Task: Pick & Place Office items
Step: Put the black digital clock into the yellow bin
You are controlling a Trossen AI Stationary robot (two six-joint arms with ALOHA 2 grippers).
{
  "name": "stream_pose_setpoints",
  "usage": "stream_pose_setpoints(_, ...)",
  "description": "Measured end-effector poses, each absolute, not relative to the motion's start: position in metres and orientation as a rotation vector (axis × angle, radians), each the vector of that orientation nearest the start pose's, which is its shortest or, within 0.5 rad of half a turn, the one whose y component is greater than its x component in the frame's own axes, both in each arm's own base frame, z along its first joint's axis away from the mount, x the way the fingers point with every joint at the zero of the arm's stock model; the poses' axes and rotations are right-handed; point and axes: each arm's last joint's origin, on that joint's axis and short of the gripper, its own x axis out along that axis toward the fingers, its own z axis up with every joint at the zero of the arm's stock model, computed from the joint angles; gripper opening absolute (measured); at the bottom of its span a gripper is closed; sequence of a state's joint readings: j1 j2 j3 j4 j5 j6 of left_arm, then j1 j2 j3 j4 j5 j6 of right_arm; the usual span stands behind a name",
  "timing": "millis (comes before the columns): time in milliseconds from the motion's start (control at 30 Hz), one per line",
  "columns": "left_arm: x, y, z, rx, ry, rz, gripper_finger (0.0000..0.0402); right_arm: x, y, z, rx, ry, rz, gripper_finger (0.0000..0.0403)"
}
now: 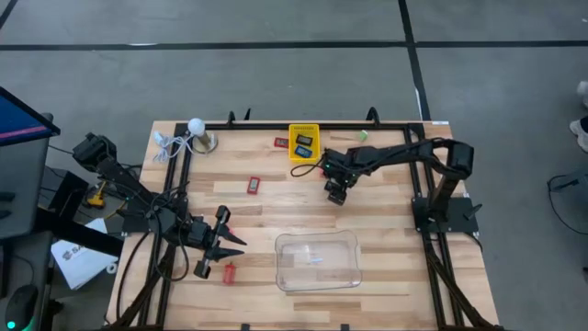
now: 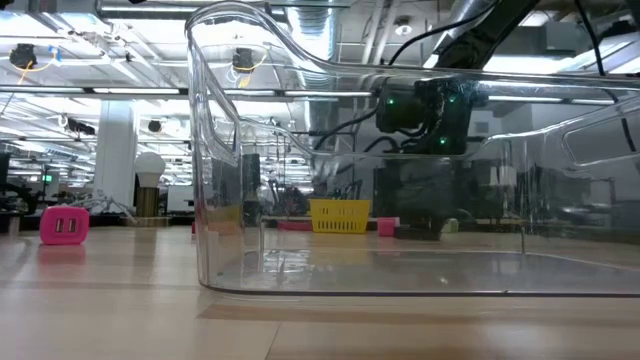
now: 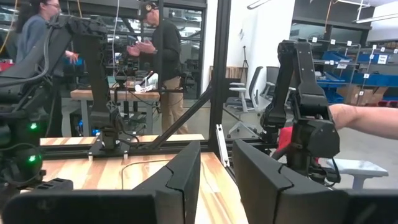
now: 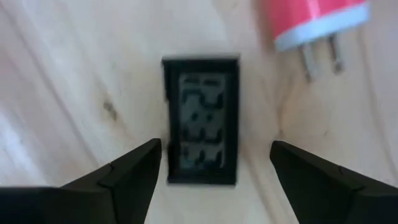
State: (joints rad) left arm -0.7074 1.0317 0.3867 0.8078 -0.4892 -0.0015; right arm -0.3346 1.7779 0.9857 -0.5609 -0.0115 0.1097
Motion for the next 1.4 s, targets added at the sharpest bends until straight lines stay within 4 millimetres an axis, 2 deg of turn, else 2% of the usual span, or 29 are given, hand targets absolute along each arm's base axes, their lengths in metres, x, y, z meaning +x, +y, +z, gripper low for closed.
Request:
stream_pose_setpoints(133, 0.167, -0.125, 0.246, -0.094, -0.135, -0.218, 0.0091, 0.293, -0.107, 0.134, 0.323, 1.319, -0.351, 0.0291)
stream_pose_setpoints(233, 0.167, -0.125, 0.246, -0.094, -0.135, -0.218, 0.0091, 0.293, -0.106, 0.134, 0.315, 1.323, -0.355, 0.0267)
stream_pose_setpoints(333, 0.167, -0.125, 0.246, -0.094, -0.135, -0.218, 0.0091, 0.293, -0.103, 0.134, 0.313, 1.328, -0.362, 0.0223)
stream_pose_setpoints(467, 0.167, -0.125, 0.246, -0.094, -0.135, -0.218, 0.0091, 0.293, -0.097, 0.134, 0.307, 1.351, -0.352, 0.0143)
stream_pose_setpoints(733, 0.167, -0.125, 0.246, -0.094, -0.135, -0.218, 0.0091, 0.293, -0.067, 0.144, 0.278, 1.369, -0.279, 0.014)
stream_pose_setpoints(933, 0.167, -0.125, 0.246, -0.096, -0.134, -0.218, 0.0091, 0.289, -0.041, 0.175, 0.267, 1.283, -0.256, 0.014)
stream_pose_setpoints(1133, 0.167, -0.125, 0.246, -0.097, -0.135, -0.218, 0.0091, 0.278, -0.023, 0.221, 0.235, 1.092, -0.248, 0.0139)
stream_pose_setpoints(1267, 0.167, -0.125, 0.247, -0.098, -0.145, -0.218, 0.0091, 0.276, -0.031, 0.254, 0.253, 0.843, -0.254, 0.0139)
stream_pose_setpoints(1400, 0.167, -0.124, 0.249, -0.089, -0.164, -0.214, 0.0091, 0.28, -0.06, 0.276, 0.292, 0.618, -0.268, 0.0139)
